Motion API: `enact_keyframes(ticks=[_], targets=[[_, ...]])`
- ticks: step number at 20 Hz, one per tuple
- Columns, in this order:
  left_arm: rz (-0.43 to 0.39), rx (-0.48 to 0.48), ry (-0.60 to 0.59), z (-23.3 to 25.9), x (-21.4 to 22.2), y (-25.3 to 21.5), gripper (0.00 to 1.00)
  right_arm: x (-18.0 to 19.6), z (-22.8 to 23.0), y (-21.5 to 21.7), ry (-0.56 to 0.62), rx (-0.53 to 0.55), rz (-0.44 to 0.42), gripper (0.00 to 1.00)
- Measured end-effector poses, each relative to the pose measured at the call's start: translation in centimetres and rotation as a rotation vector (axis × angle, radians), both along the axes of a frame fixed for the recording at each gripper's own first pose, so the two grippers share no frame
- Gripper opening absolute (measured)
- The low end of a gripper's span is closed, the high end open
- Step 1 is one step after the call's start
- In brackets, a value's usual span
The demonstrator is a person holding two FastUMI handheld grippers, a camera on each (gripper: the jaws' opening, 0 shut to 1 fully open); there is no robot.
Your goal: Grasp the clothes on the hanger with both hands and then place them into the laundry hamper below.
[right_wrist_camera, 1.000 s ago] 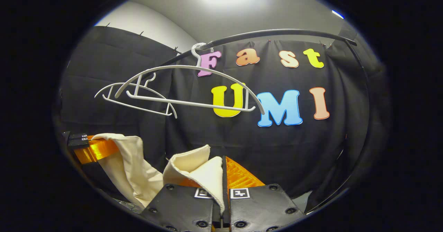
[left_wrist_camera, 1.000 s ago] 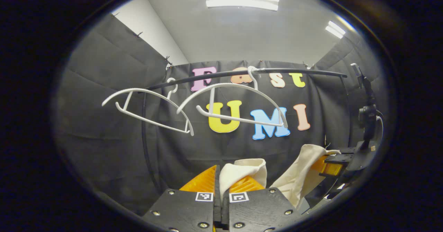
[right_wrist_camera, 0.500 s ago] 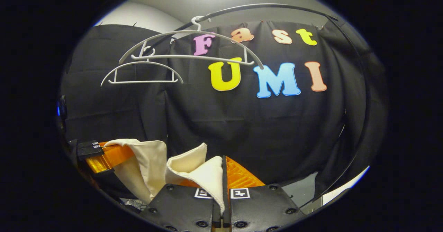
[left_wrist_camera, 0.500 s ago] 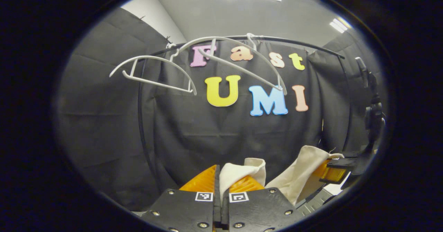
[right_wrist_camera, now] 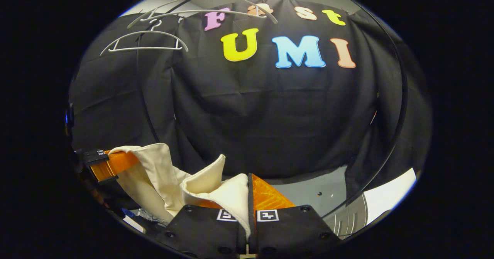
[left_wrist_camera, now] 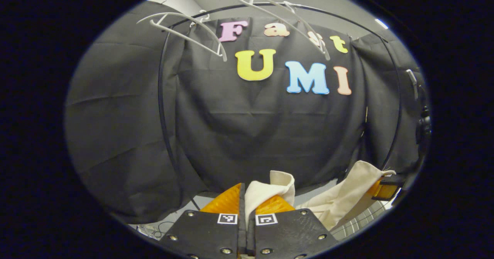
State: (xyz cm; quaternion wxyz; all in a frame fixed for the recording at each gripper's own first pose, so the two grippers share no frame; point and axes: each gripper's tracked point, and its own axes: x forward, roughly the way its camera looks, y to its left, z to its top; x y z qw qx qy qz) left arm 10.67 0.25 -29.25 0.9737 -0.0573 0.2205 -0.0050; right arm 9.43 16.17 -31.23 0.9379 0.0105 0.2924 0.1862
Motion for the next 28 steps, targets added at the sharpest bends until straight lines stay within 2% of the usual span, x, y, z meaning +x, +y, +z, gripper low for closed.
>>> enact_keyframes(ticks=[4, 12, 17, 18, 20, 23, 24, 25, 26, 27, 28], targets=[[0.004, 0.016, 0.105, -6.1, 0.0, -0.2, 0.02, -1.4, -4.6, -0.7, 0.113, -0.028, -0.023, 0.05], [-0.026, 0.067, 0.298, -14.5, -4.3, 1.1, 0.02, -4.3, -10.8, -1.5, 0.302, -0.116, -0.044, 0.07], [-0.028, 0.042, 0.426, -18.2, -5.5, 0.9, 0.02, -5.9, -13.4, -1.8, 0.388, -0.169, -0.039, 0.08], [-0.032, 0.048, 0.441, -18.6, -5.7, 0.9, 0.02, -6.2, -13.6, -1.9, 0.397, -0.171, -0.039, 0.1], [-0.042, 0.057, 0.471, -18.7, -6.3, 0.7, 0.03, -6.8, -14.3, -2.0, 0.427, -0.189, -0.038, 0.07], [-0.069, 0.048, 0.521, -19.6, -7.4, 0.3, 0.02, -7.0, -14.3, -1.8, 0.462, -0.192, -0.032, 0.08], [-0.074, 0.05, 0.537, -20.0, -7.7, 0.3, 0.07, -6.9, -14.4, -1.8, 0.461, -0.197, -0.032, 0.22], [-0.075, 0.058, 0.544, -20.3, -7.9, 0.5, 0.07, -6.6, -14.2, -1.9, 0.457, -0.206, -0.032, 0.31], [-0.082, 0.064, 0.543, -20.1, -7.9, 0.7, 0.25, -6.7, -14.1, -1.9, 0.454, -0.209, -0.031, 0.4], [-0.089, 0.069, 0.54, -19.8, -7.9, 0.8, 0.42, -6.7, -13.9, -1.8, 0.453, -0.209, -0.03, 0.39], [-0.088, 0.084, 0.528, -19.3, -7.6, 1.2, 0.6, -6.7, -13.6, -1.6, 0.448, -0.207, -0.032, 0.43]])
